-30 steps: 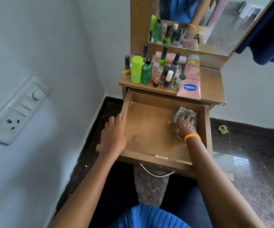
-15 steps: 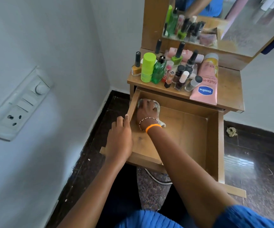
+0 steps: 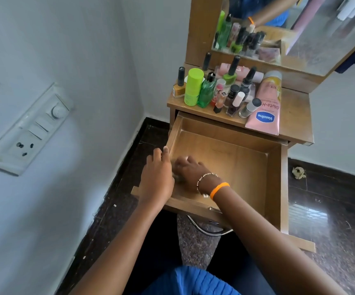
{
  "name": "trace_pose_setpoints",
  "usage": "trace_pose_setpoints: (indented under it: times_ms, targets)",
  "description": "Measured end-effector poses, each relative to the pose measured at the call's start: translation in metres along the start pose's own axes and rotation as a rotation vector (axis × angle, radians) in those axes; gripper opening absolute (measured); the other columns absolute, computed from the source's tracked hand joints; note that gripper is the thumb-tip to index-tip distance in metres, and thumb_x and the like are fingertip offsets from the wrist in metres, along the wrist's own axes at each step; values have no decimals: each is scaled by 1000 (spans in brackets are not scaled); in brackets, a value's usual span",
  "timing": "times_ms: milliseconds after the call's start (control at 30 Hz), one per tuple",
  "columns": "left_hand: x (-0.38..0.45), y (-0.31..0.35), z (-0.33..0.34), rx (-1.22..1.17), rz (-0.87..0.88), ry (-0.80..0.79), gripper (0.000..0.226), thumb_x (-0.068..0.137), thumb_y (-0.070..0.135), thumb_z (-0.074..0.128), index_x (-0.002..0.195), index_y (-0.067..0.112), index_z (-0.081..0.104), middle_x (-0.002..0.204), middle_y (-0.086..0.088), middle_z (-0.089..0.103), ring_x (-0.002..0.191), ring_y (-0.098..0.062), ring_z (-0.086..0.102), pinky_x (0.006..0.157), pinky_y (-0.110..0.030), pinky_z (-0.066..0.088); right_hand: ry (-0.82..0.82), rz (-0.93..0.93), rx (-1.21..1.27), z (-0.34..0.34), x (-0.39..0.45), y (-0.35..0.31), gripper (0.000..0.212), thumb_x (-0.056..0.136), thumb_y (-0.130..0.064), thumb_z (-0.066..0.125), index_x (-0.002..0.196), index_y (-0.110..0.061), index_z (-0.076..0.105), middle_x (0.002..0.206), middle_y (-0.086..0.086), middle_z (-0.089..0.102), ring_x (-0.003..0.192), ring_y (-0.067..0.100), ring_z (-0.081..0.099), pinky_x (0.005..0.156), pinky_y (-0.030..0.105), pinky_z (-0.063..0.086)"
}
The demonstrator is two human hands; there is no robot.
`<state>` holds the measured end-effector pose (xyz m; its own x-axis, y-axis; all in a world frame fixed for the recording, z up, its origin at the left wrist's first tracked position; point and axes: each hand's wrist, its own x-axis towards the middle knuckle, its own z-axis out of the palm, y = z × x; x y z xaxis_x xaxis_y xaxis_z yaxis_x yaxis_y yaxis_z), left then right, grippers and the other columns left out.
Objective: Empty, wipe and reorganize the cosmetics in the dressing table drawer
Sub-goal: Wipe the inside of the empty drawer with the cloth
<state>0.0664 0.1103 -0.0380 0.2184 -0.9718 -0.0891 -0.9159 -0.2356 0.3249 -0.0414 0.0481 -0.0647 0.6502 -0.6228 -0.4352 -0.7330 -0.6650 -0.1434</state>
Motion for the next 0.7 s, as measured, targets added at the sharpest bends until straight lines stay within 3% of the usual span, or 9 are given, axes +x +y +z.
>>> trace_pose_setpoints:
  times_ms: [167, 267, 300, 367, 433, 500, 600, 700]
  targets:
    - [-1, -2, -2, -24, 6, 10, 71, 89, 10, 56, 148, 12, 16, 141, -8, 35, 117, -20, 45, 86, -28, 47, -191, -126, 194, -4, -15, -11, 32, 93, -18, 46, 123, -17, 59, 135, 8, 41, 117, 30, 39, 99, 43, 40]
    - [-2, -4, -3, -33, -3, 15, 66, 91, 7, 50, 148, 12, 17, 140, -8, 35, 116, -21, 45, 83, -28, 45, -238, -122, 501, -26, -10, 5, 28, 87, -6, 53, 111, -7, 67, 121, 15, 56, 103, 26, 53, 90, 34, 46]
    - [-2, -5, -3, -37, -3, 22, 64, 91, 6, 47, 148, 12, 18, 139, -7, 36, 114, -21, 46, 81, -28, 44, -159, -55, 602, -32, -7, 11, 29, 85, -4, 54, 110, -8, 68, 117, 13, 60, 103, 24, 56, 85, 31, 46]
    - [-1, -5, -3, -31, 3, 34, 62, 91, 4, 45, 147, 11, 19, 136, -7, 37, 112, -22, 46, 79, -29, 43, 178, 152, 684, -37, 6, 24, 24, 84, -12, 58, 106, -14, 69, 112, 10, 65, 102, 24, 59, 81, 29, 45]
    - [0, -5, -2, -27, 4, 47, 61, 91, 3, 44, 147, 11, 20, 135, -7, 38, 112, -22, 46, 79, -29, 43, 428, 378, 576, -32, 28, 33, 31, 84, -16, 55, 114, -16, 61, 125, 11, 56, 119, 31, 49, 96, 36, 40]
    - [0, -5, -1, -18, 5, 56, 61, 92, 6, 47, 147, 11, 20, 134, -6, 40, 110, -20, 47, 78, -27, 43, 341, 405, 523, -25, 47, 33, 52, 87, -20, 51, 137, -13, 39, 146, 12, 35, 137, 33, 27, 113, 43, 25]
    - [0, -6, 1, -2, 2, 59, 63, 91, 6, 48, 147, 11, 20, 133, -6, 40, 108, -20, 48, 76, -26, 43, 172, 310, 309, -1, 56, 21, 66, 94, -32, 38, 150, -17, 5, 159, 1, 3, 146, 29, 0, 115, 50, 15]
    - [0, -6, 2, -1, 2, 58, 63, 90, 5, 47, 147, 12, 20, 132, -6, 41, 106, -20, 49, 72, -25, 41, 224, 311, 155, 7, 51, 24, 64, 97, -32, 33, 149, -16, 0, 159, -3, -3, 147, 25, -3, 114, 47, 19]
